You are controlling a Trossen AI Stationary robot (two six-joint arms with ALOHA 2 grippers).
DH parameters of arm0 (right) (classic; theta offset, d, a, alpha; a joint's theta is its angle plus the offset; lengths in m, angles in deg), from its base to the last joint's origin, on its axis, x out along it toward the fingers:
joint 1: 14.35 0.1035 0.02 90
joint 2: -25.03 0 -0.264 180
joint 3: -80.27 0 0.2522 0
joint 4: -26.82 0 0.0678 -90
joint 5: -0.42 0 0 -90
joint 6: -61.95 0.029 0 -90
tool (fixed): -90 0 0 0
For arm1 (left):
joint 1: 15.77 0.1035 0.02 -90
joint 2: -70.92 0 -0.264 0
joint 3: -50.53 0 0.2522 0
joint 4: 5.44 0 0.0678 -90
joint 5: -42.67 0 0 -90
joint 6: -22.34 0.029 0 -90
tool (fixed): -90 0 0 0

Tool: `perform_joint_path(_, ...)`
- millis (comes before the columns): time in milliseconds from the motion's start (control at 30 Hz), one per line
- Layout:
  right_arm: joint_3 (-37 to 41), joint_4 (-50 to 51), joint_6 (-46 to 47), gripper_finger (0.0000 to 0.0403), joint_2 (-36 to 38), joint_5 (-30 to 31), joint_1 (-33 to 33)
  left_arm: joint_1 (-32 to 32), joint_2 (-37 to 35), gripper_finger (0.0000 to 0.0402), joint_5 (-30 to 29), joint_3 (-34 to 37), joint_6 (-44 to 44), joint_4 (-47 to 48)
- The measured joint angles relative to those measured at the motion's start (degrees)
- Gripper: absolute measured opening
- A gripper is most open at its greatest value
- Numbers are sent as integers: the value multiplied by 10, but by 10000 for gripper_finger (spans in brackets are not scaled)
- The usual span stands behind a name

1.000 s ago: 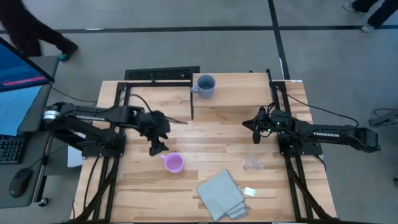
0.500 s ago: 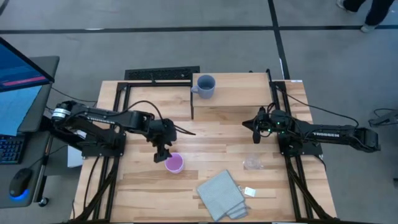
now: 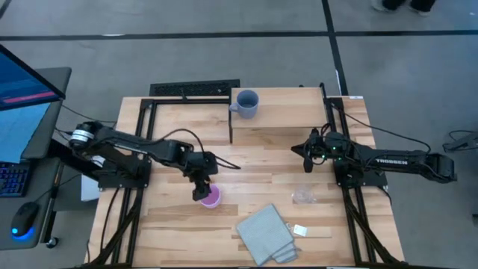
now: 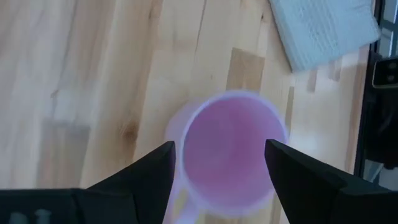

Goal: Stack small to large cups/mugs on shelf
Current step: Put the pink mug on the shelf

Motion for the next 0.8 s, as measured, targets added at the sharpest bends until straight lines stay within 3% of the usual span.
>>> perform_joint_path(300,0,8,0,56,0,0,0,-20,51,239,-55,0,-26,4)
perform_joint_path(567,0,10,0,56,0,0,0,-20,68,237,-60,0,-32,9)
perform_joint_path(800,0,12,0,56,0,0,0,-20,97,193,-56,0,-28,17)
